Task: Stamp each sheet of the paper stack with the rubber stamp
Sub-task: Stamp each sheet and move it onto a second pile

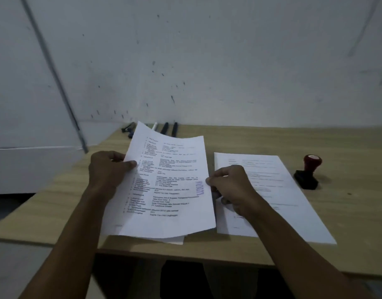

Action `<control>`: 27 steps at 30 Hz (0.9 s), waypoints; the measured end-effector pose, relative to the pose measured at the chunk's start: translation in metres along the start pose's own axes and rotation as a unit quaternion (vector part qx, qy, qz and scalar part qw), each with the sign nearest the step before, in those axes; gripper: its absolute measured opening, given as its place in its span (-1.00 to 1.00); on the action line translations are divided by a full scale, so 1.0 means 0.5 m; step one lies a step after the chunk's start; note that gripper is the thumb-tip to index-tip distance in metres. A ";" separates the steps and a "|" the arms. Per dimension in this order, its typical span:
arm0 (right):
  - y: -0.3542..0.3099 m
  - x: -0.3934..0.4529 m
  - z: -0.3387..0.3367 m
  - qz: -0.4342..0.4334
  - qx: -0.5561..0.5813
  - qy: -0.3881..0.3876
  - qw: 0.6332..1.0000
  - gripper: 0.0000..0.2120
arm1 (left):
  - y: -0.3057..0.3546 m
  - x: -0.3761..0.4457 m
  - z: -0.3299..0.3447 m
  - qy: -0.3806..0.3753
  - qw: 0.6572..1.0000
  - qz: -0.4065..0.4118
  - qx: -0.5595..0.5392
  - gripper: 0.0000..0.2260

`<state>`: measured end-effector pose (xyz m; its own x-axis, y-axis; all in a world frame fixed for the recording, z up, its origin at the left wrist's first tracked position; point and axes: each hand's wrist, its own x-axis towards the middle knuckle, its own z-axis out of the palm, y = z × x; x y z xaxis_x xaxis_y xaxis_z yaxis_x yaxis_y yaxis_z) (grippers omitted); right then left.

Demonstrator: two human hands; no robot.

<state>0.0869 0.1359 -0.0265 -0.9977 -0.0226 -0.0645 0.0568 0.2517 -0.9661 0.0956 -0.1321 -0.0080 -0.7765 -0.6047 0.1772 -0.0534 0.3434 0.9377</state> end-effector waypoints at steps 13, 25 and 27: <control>0.000 0.017 0.103 -0.035 -0.141 0.044 0.988 -0.68 | -0.046 0.061 0.000 -0.031 0.972 0.068 0.221 -0.77; -0.014 -0.007 0.055 -0.083 -0.192 0.061 0.976 -0.73 | -0.041 0.034 0.025 -0.001 0.960 0.103 0.260 -0.58; -0.014 -0.015 0.028 -0.097 -0.206 0.077 0.971 -0.79 | -0.026 0.018 0.045 -0.007 0.962 0.131 0.240 -0.64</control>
<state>0.0943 0.1206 -0.0227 -0.9839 0.0288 0.1766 -0.1205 0.6228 -0.7730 0.0751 -0.1256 -0.0255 -0.8106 -0.4446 0.3811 -0.1373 0.7769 0.6144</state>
